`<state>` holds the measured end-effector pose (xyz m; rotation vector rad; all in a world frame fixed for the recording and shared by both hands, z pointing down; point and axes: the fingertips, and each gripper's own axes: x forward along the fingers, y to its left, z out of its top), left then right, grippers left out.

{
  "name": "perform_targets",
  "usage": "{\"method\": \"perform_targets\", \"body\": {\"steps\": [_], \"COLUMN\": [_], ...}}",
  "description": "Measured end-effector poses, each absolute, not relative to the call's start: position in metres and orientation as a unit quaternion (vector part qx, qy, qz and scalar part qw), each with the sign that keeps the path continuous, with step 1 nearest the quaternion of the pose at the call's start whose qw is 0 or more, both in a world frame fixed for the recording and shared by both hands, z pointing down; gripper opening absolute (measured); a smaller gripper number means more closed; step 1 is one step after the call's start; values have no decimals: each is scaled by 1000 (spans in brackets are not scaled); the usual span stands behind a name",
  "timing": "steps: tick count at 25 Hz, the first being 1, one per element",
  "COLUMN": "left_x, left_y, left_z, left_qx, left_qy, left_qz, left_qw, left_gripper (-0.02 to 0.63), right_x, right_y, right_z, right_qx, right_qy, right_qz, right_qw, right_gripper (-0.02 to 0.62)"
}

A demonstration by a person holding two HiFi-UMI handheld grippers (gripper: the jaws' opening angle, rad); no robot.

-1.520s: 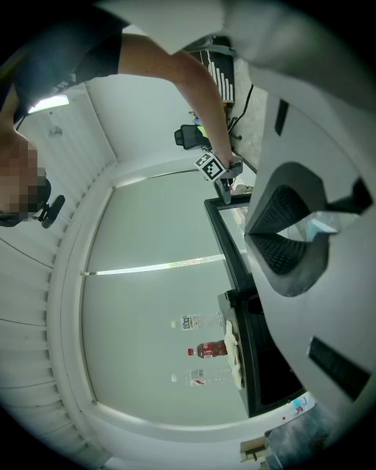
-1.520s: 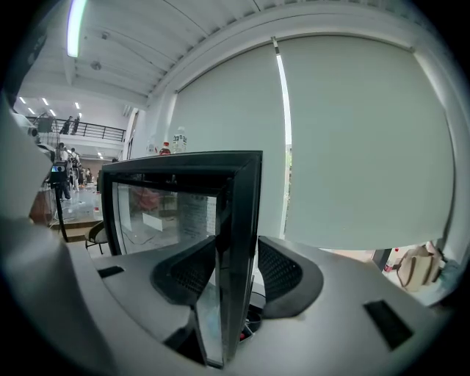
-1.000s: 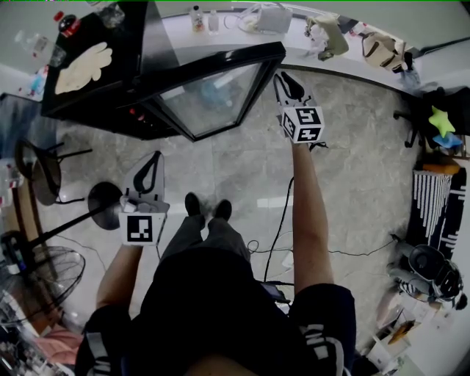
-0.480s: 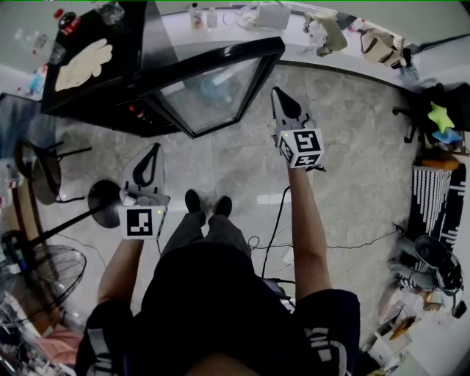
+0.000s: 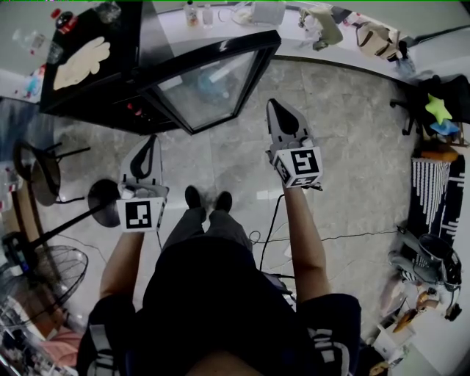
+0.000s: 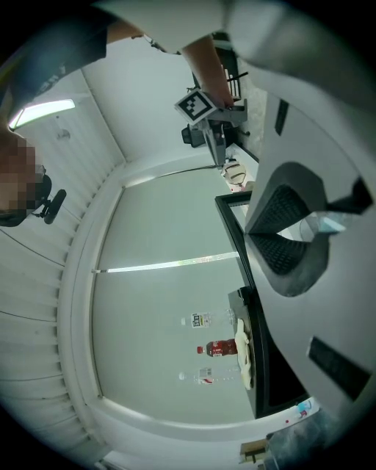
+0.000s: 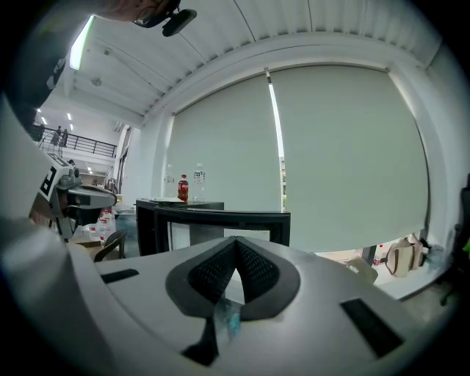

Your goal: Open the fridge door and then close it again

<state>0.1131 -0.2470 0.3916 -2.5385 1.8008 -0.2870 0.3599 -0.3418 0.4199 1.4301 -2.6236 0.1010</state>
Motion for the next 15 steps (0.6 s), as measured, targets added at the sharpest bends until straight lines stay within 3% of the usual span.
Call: {"method": "perform_targets", "body": {"steps": [15], "left_x": [98], "left_y": [-240], "left_z": [381], "left_qx": [-808], "left_qy": [585], "left_qz": [-60], "left_qw": [10], "left_gripper": [23], "right_x": [351], "right_y": [-261], "right_z": [390], "right_qx": [526], "right_qy": [-845], "right_qz": [14], "right_qw": [93], "right_gripper": [20]}}
